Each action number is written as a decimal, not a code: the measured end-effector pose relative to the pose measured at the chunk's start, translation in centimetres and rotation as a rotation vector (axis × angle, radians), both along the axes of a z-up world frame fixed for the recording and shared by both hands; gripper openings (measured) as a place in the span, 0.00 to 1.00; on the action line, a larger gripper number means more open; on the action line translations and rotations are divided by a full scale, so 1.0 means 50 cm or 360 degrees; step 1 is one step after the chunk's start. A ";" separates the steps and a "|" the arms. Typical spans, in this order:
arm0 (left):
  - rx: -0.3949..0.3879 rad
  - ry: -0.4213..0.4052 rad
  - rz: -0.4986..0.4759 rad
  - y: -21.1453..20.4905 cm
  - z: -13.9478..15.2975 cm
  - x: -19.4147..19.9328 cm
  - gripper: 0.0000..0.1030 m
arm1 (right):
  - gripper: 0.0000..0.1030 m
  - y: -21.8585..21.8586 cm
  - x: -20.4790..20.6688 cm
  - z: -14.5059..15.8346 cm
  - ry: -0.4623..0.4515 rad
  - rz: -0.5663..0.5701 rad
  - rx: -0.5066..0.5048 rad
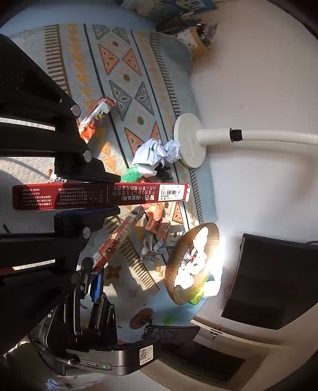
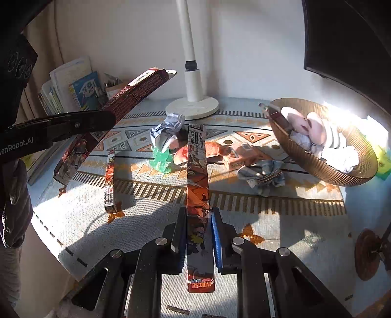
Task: Organize objects
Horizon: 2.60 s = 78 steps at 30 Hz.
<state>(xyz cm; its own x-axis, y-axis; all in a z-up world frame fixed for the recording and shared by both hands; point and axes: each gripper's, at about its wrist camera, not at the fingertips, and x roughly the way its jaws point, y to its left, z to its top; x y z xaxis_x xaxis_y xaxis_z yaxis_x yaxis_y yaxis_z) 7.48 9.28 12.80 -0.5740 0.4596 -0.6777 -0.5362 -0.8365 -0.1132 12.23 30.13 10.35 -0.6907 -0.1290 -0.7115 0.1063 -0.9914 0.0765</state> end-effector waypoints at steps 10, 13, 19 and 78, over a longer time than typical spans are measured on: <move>0.0174 0.0115 -0.0192 0.290 0.128 -0.167 0.15 | 0.17 0.257 -0.095 0.166 0.0378 -0.0922 0.0134; 0.0233 0.0089 -0.0223 0.372 0.127 -0.214 0.15 | 0.17 0.297 -0.138 0.158 0.0387 -0.1023 0.0098; 0.0203 0.0100 -0.0224 0.470 0.094 -0.263 0.16 | 0.21 0.372 -0.194 0.116 0.0292 -0.1092 -0.0014; -0.0207 -0.0324 0.1478 -0.304 -0.255 -0.115 1.00 | 0.83 0.003 -0.142 -0.105 -0.0019 -0.0400 -0.0076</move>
